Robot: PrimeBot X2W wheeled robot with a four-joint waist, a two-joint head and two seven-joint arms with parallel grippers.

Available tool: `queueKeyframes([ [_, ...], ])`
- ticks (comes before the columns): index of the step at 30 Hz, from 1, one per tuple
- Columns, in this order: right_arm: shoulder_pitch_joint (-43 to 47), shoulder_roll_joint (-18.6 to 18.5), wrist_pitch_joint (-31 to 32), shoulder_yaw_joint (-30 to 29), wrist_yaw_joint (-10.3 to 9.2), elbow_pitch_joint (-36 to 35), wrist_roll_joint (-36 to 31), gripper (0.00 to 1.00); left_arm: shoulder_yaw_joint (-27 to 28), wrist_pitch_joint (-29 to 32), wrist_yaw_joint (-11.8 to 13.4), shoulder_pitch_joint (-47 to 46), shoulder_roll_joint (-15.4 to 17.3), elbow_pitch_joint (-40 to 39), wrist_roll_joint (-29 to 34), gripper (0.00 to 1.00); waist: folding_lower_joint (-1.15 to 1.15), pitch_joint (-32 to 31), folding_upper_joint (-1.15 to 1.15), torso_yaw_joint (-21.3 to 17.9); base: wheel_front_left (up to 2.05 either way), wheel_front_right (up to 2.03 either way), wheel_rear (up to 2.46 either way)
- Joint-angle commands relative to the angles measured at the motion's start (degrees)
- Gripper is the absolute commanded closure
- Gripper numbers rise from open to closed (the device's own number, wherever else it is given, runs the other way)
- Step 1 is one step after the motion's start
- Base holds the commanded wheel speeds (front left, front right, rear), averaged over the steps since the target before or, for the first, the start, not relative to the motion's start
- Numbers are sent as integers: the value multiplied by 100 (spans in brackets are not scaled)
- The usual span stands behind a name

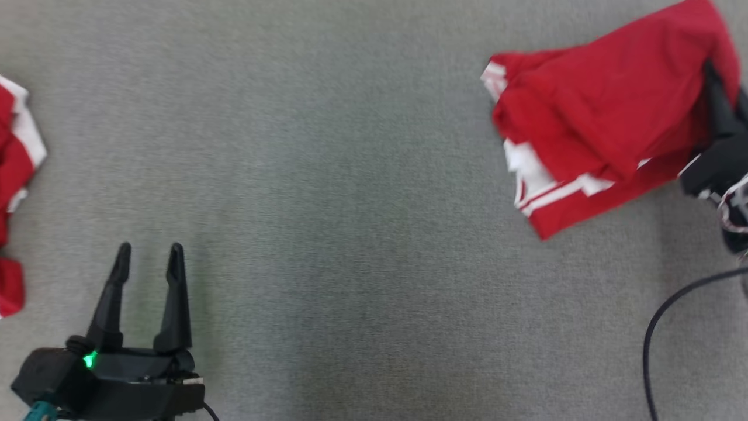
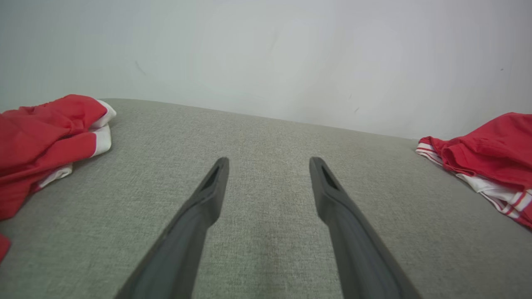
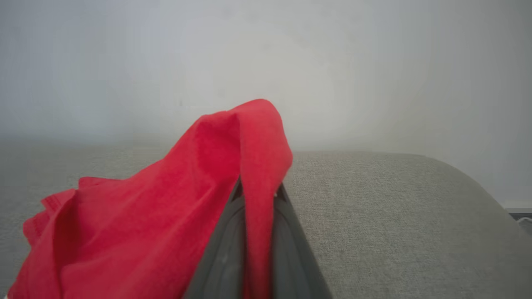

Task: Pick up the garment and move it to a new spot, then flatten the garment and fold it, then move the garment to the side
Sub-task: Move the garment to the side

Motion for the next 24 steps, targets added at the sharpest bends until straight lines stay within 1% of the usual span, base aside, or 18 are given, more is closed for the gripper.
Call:
queueKeyframes([
  [1,-256,-110,-37,21,-4,124,-26,100,54,-23,-13,-82,54,-74,56,0,-1,380,-1,-324,0,0,0],
  [9,-861,-392,-47,-72,-4,617,-137,100,86,-23,-41,-125,183,-484,152,0,-1,665,-1,-506,0,0,0],
  [16,-1387,-742,-47,43,-4,898,-323,100,136,-23,-46,-77,287,-807,208,0,-1,822,-1,-548,0,0,0],
  [19,-1656,-952,-19,73,-4,1044,-406,100,120,-23,-49,-41,312,-979,230,0,-1,844,-1,-528,0,0,0],
  [24,-1813,-1069,38,148,-4,1221,-498,100,179,-23,-50,-13,326,-1108,235,0,-1,858,-1,-504,0,0,0],
])
